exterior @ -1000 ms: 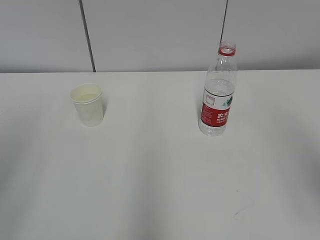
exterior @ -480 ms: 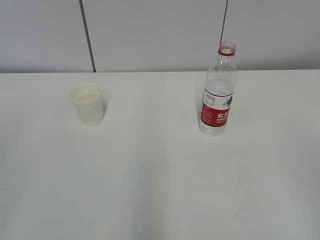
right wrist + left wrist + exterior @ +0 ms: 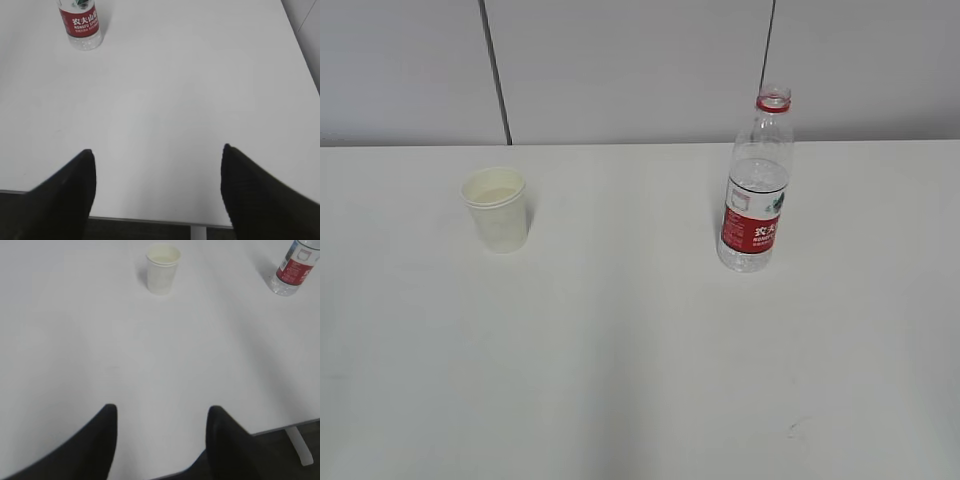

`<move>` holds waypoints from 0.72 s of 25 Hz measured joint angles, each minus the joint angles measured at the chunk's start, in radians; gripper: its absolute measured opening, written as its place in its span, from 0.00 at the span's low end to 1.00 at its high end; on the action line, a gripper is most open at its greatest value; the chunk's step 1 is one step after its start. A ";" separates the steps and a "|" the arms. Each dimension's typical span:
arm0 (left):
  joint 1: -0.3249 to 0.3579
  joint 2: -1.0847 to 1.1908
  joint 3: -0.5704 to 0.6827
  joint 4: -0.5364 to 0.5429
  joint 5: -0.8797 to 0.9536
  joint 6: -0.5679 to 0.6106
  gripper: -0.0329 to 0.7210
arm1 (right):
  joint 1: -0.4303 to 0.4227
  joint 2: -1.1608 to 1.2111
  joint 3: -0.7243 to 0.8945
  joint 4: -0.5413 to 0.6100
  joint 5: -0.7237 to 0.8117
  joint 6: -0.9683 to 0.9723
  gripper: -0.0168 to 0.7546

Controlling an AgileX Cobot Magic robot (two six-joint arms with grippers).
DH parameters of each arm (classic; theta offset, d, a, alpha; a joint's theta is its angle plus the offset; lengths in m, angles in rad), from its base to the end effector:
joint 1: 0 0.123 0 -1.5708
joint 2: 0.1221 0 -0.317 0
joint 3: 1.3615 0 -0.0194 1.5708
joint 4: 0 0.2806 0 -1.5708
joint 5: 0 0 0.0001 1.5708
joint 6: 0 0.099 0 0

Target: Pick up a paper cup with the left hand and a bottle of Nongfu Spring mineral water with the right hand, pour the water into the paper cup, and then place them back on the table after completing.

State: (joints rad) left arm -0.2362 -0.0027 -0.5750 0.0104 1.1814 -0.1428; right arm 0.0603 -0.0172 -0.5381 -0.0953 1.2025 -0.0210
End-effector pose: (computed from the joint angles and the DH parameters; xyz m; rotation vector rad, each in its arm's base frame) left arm -0.0191 0.0056 0.3002 0.0961 2.0924 -0.2174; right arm -0.0181 -0.0099 0.2875 -0.0706 2.1270 -0.0917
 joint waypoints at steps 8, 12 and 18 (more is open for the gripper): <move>0.000 0.000 0.048 -0.037 -0.074 0.055 0.53 | 0.000 0.000 0.039 -0.002 -0.041 -0.022 0.76; 0.000 0.000 0.048 -0.038 -0.075 0.056 0.53 | 0.000 0.000 0.040 -0.002 -0.045 -0.025 0.76; 0.057 0.000 0.048 -0.039 -0.076 0.056 0.53 | -0.002 0.000 0.040 -0.004 -0.049 -0.025 0.76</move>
State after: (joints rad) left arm -0.1794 -0.0031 -0.5272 -0.0289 1.1055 -0.0872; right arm 0.0585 -0.0172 -0.4977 -0.0992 1.1539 -0.0458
